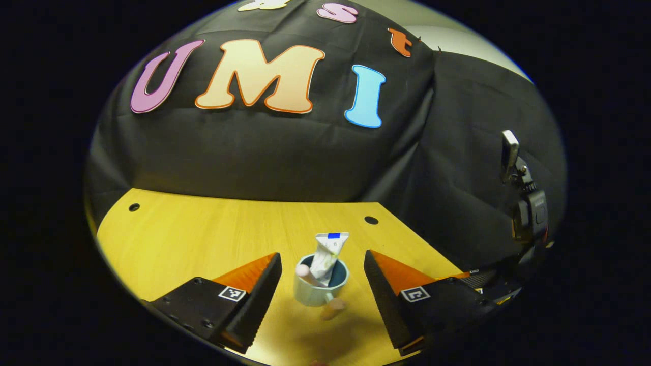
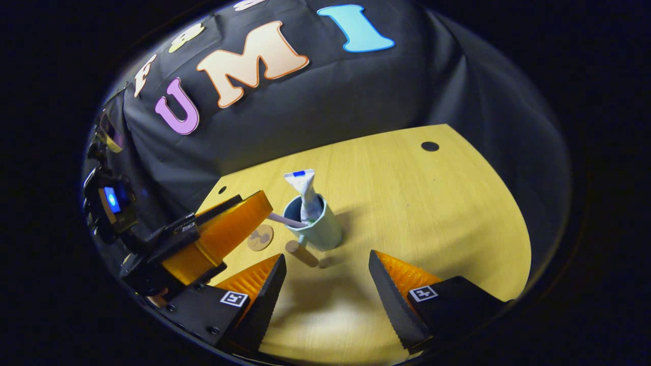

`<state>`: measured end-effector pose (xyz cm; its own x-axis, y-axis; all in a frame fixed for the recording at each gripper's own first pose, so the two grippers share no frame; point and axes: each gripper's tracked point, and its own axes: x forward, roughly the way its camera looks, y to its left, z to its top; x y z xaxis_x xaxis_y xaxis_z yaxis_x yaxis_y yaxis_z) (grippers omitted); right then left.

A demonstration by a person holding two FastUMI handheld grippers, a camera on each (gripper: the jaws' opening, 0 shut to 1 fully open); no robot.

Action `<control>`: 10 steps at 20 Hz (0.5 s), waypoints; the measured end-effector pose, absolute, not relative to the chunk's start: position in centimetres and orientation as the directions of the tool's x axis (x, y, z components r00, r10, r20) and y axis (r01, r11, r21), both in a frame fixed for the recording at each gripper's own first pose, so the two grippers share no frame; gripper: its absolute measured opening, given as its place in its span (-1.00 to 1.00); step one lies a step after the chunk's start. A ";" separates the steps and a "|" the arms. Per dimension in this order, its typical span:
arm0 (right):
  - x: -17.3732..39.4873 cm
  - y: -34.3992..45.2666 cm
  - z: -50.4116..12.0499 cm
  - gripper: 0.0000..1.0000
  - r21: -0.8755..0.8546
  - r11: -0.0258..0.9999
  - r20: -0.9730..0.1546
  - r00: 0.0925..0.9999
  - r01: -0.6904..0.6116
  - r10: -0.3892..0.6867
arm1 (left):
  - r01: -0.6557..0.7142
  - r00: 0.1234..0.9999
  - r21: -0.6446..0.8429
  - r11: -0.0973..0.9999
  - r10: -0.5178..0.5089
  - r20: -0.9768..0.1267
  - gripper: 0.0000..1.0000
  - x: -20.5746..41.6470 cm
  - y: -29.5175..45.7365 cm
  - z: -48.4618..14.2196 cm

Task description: Put the toothbrush and toothpaste on the desktop into the cup, then pick up the cup and place it on the coaster on the desktop.

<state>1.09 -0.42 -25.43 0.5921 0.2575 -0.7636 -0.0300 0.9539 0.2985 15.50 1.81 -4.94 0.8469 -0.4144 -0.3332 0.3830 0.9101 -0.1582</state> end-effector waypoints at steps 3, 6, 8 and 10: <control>1.6 0.8 -26.4 0.97 0.283 0.958 -0.816 0.512 -0.052 0.269 | 0.354 0.871 -0.107 0.929 -0.370 -0.325 0.88 14.8 4.8 -4.2; 2.2 2.5 -27.3 0.97 0.275 0.959 -0.852 0.443 -0.072 0.278 | 0.314 0.893 -0.056 0.948 -0.315 -0.320 0.89 13.8 8.5 -3.9; 2.8 3.5 -28.0 0.97 0.262 0.961 -0.873 0.402 -0.091 0.276 | 0.278 0.906 -0.043 0.960 -0.277 -0.322 0.89 13.4 10.9 -3.9; 3.2 4.1 -28.4 0.97 0.229 0.965 -0.891 0.374 -0.125 0.259 | 0.236 0.917 -0.040 0.971 -0.236 -0.321 0.89 12.7 13.3 -3.9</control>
